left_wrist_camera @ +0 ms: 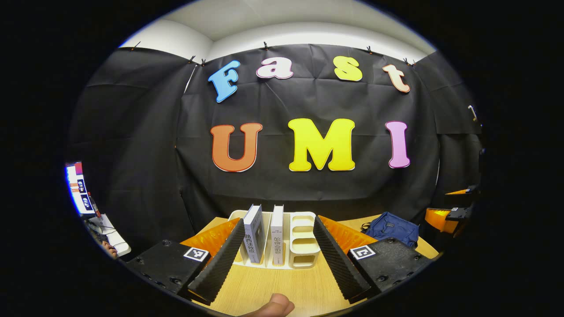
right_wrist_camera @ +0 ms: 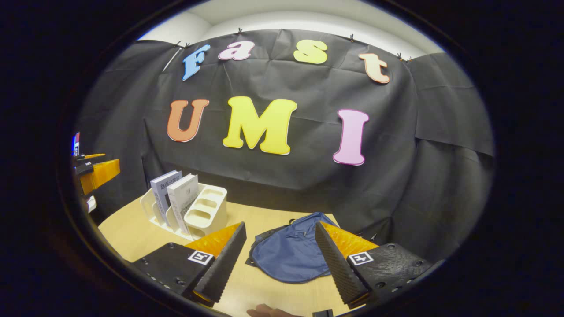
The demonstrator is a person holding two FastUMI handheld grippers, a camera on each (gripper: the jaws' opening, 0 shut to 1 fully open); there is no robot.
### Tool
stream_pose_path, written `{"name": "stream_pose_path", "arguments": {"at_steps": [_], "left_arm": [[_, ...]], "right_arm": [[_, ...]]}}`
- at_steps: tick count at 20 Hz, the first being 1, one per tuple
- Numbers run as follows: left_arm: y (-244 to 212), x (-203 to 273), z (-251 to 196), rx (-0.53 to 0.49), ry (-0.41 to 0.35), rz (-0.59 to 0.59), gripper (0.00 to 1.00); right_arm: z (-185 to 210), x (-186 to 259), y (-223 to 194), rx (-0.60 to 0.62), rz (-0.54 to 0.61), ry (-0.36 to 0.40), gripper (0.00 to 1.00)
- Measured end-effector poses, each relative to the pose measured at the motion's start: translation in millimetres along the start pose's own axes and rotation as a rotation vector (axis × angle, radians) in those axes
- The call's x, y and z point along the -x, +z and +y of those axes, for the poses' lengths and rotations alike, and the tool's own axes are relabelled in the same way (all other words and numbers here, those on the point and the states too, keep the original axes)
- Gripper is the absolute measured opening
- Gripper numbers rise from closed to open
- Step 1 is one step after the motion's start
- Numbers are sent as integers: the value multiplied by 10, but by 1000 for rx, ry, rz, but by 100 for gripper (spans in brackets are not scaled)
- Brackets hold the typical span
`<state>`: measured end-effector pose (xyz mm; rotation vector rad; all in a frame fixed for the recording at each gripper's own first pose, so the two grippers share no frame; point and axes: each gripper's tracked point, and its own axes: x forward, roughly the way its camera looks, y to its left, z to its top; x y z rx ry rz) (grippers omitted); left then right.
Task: Open the schoolbag, grab two books from the bookshelf and put them into the schoolbag.
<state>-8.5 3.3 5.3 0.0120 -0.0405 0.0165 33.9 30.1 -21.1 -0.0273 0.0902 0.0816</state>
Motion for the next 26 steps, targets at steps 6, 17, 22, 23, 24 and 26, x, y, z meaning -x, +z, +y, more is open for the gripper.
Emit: {"name": "stream_pose_path", "arguments": {"at_steps": [6,17,22,23,24,26], "left_arm": [[-35,4,-42,2,-15,12,100],[-153,-23,-90,19,-10,61,100],[-131,-52,-155,26,-13,63,100],[-155,-64,-180,27,-16,70,100],[-156,-65,-186,27,-16,73,100],[-138,-85,-199,24,-13,75,100]], "right_arm": [[-14,-8,-47,-8,25,2,95],[-112,-39,-108,-3,36,-12,95],[-171,-89,-165,-27,58,-9,97],[-177,-105,-174,-30,65,-5,97],[-180,-115,-180,-28,67,-3,95],[-205,-129,-163,-25,62,0,95]]}}
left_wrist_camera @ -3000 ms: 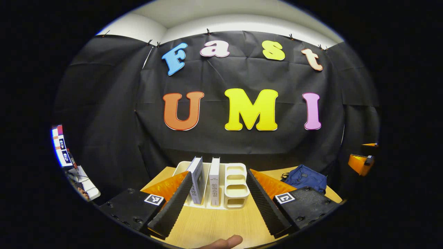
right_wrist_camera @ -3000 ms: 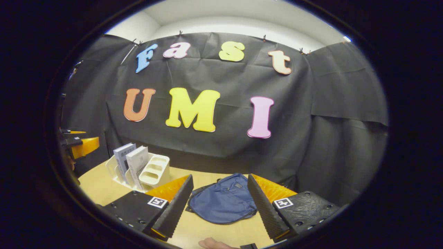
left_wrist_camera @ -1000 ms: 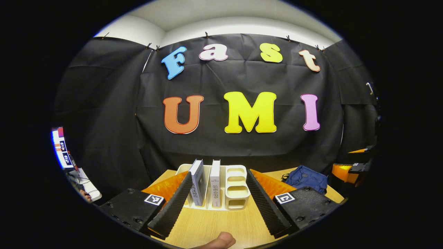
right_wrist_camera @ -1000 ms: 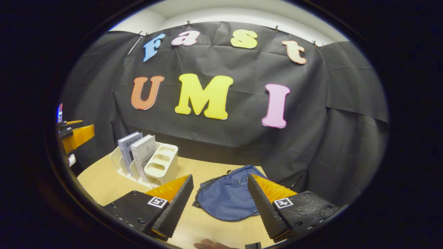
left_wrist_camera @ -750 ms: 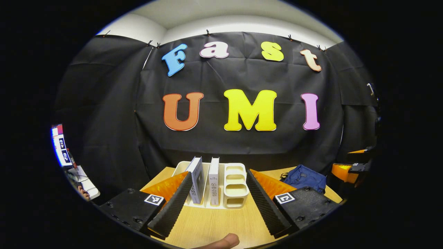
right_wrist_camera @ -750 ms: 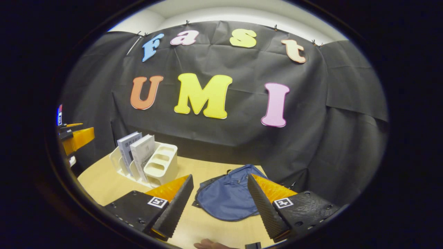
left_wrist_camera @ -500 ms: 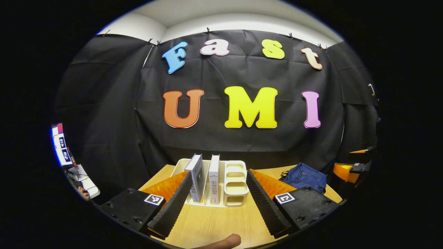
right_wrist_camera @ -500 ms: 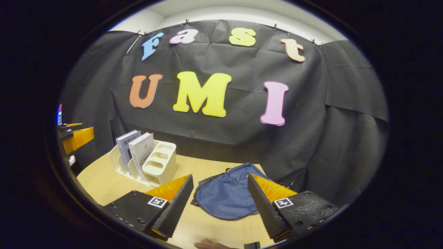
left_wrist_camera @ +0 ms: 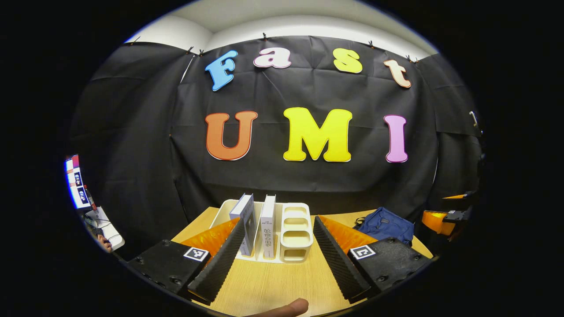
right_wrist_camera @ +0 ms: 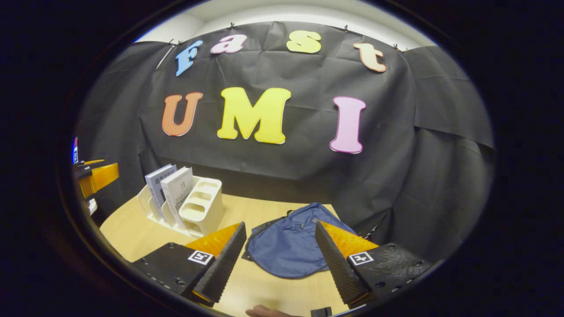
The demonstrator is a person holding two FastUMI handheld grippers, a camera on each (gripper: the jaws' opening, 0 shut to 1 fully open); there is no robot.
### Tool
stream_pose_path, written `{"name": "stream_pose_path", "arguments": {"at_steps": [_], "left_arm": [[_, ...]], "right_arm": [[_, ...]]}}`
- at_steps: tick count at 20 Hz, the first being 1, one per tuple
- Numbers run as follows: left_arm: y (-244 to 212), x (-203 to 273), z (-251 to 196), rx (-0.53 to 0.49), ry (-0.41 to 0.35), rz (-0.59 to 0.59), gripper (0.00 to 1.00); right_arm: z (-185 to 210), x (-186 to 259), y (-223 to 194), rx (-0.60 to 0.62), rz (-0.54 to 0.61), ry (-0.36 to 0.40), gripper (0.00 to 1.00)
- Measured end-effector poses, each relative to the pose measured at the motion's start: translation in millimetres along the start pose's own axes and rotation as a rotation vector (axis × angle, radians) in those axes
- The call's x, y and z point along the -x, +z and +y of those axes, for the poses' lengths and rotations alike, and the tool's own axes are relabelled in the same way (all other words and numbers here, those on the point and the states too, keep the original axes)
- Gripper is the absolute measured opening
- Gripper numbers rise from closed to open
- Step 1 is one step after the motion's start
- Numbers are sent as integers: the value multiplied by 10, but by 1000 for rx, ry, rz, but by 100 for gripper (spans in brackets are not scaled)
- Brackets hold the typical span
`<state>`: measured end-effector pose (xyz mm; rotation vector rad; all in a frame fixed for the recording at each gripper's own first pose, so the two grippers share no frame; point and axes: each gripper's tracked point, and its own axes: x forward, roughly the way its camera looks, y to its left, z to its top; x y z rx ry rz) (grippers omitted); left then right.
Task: Open the schoolbag, grab two books from the bookshelf and put them into the schoolbag.
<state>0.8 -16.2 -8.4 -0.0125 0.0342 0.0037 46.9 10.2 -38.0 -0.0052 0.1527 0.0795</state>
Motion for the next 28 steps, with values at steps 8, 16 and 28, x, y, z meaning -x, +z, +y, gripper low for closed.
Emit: {"name": "stream_pose_path", "arguments": {"at_steps": [8,16,28], "left_arm": [[44,-22,-42,-7,0,-3,100],[-44,40,-8,10,23,2,100],[-157,340,54,-57,148,76,100]], "right_arm": [[-64,-81,-80,11,15,4,95],[198,-508,-676,205,54,47,96],[664,-1550,-2355,699,313,12,95]]}}
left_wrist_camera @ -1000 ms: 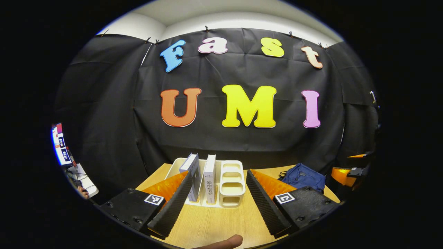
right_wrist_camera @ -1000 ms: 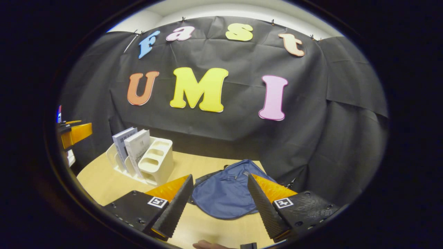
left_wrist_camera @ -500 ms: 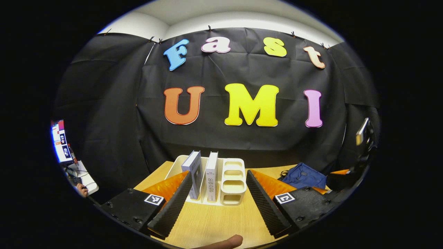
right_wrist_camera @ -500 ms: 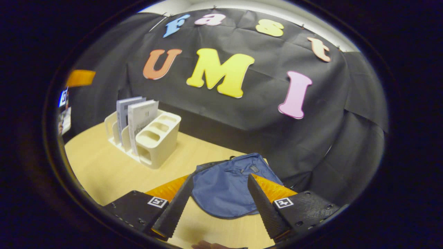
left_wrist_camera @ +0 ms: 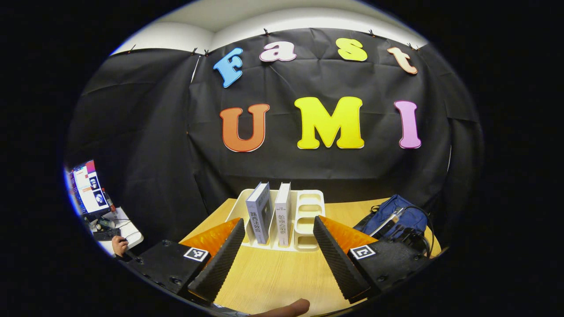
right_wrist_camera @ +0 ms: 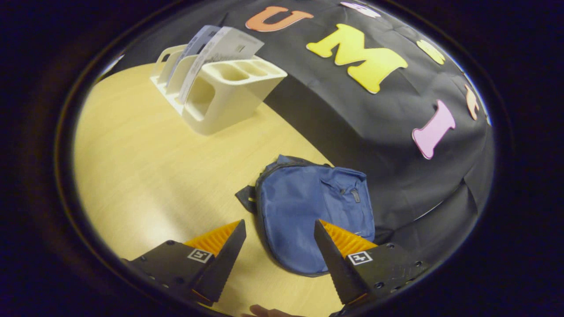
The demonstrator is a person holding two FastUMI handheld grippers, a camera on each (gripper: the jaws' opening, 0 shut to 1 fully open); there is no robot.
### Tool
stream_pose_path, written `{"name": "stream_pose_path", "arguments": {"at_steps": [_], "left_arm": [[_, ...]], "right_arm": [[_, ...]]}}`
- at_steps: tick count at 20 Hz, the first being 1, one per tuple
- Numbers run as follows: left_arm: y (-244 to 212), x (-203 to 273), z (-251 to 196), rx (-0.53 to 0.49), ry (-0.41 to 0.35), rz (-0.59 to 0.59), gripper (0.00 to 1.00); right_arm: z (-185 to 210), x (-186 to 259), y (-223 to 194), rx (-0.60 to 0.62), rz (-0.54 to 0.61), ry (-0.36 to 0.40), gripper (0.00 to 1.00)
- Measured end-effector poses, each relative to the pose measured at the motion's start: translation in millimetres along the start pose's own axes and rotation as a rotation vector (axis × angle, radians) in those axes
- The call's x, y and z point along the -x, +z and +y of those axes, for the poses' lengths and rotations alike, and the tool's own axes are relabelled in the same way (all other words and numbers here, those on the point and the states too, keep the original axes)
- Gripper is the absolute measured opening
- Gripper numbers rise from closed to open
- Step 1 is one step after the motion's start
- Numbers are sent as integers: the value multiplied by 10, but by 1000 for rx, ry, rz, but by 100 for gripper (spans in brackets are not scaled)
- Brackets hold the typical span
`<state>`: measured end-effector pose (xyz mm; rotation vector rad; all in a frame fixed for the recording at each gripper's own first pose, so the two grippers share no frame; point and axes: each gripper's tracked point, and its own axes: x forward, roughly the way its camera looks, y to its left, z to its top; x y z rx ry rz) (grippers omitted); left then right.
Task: Open the schoolbag, grab two books from the bookshelf and put them into the schoolbag.
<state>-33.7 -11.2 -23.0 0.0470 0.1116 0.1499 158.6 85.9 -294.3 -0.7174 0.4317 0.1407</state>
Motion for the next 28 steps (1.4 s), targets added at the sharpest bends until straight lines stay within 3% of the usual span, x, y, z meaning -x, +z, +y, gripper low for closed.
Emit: {"name": "stream_pose_path", "arguments": {"at_steps": [3,5,7,8,9,10,12,13,16,20,21,24,26,27,28], "left_arm": [[35,52,-51,-8,30,14,100],[29,79,-111,-8,49,26,100],[13,100,-169,-9,69,34,100],[-14,107,-221,-11,75,43,100],[-29,105,-255,-13,84,49,100],[-56,103,-270,-12,93,56,100],[-98,110,-338,-4,107,71,100],[-111,113,-380,2,109,76,100],[-178,88,-486,14,119,91,100],[-248,39,-595,33,101,110,100],[-237,17,-596,37,93,108,100],[-212,-74,-542,43,69,102,100],[-188,-183,-462,47,47,98,100],[-166,-246,-415,49,33,96,100],[-154,-309,-369,49,19,93,100]], "right_arm": [[71,-255,-39,42,43,-39,94],[139,-336,-74,22,66,-9,94],[62,-425,-70,40,57,-33,93],[31,-455,-80,50,59,-44,98],[4,-497,-90,51,66,-49,92],[-27,-544,-103,55,71,-61,96],[-121,-604,-121,92,92,-103,90],[-135,-590,-139,97,106,-104,81],[-233,-468,-72,106,89,-122,86],[-549,-351,125,88,51,-224,85],[-591,-400,145,94,59,-247,68],[-574,-687,86,123,135,-286,75],[-563,-855,27,122,182,-304,68],[-582,-890,1,128,204,-315,59],[-593,-923,-17,107,216,-302,67]]}}
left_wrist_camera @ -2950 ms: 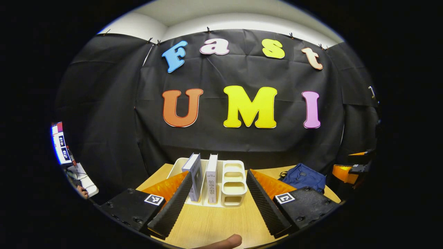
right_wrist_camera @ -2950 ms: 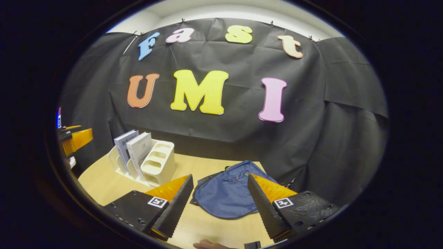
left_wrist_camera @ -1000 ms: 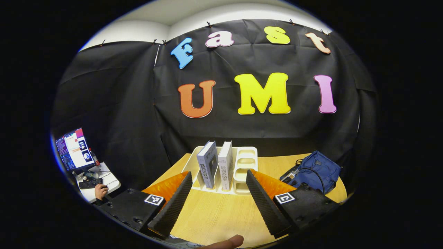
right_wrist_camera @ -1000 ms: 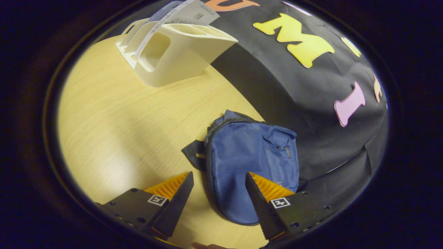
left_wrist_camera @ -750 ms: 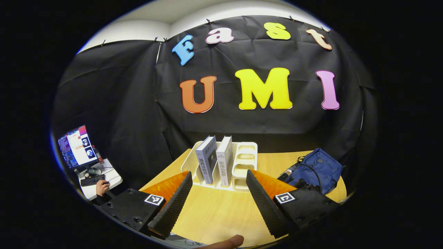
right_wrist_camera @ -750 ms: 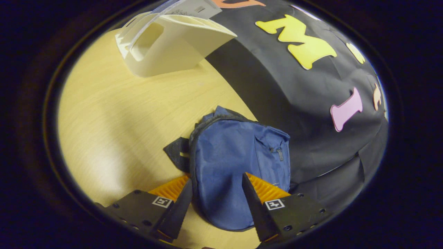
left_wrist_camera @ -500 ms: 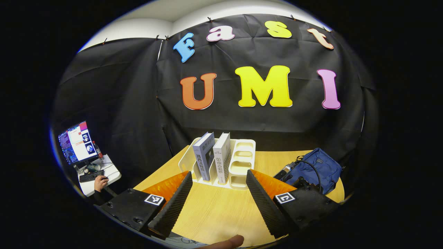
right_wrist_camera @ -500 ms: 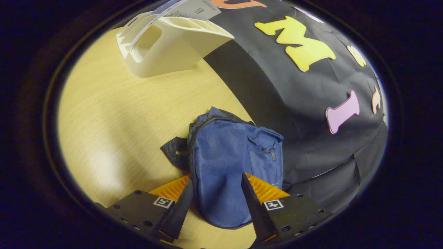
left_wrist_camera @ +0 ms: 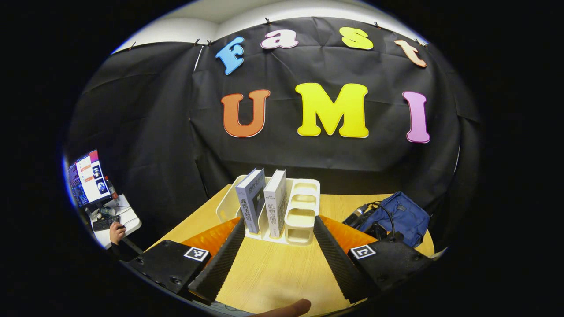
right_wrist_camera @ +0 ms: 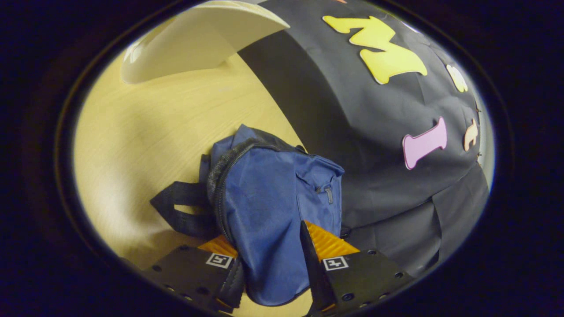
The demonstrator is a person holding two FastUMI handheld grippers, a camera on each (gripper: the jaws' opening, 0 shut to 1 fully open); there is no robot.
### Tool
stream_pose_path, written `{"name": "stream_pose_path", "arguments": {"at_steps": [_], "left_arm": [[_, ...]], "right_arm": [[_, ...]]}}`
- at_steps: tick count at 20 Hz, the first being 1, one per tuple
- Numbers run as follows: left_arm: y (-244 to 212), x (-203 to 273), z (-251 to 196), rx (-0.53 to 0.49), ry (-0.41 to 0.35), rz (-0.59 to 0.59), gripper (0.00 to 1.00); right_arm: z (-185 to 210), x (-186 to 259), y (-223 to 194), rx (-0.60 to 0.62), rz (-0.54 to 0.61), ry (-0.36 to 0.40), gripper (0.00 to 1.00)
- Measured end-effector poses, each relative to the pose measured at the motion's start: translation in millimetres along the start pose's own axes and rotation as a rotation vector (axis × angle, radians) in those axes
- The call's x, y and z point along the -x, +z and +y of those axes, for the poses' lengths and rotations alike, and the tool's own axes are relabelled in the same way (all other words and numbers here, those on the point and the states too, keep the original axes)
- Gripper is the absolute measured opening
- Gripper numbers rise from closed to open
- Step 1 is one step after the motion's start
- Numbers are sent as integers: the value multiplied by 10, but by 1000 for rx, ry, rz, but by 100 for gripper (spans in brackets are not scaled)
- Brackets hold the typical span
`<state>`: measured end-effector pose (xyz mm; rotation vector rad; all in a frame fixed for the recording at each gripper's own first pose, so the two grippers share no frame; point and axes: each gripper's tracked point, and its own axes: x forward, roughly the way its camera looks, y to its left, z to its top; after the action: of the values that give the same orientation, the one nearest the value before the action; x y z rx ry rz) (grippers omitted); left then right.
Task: Open the schoolbag, grab two books from the bookshelf and put them into the schoolbag.
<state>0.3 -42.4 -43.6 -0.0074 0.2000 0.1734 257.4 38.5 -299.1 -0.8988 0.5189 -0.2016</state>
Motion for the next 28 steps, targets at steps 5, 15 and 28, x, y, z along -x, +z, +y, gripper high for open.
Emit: {"name": "stream_pose_path", "arguments": {"at_steps": [5,15,28], "left_arm": [[114,-508,297,1,-70,-22,100],[368,-1659,296,-47,-219,-38,100],[187,-2868,61,-53,-210,259,99]], "right_arm": [[-133,38,67,-21,15,30,25],[-757,202,99,-309,157,301,4],[-1916,-26,244,-627,144,459,3]]}}
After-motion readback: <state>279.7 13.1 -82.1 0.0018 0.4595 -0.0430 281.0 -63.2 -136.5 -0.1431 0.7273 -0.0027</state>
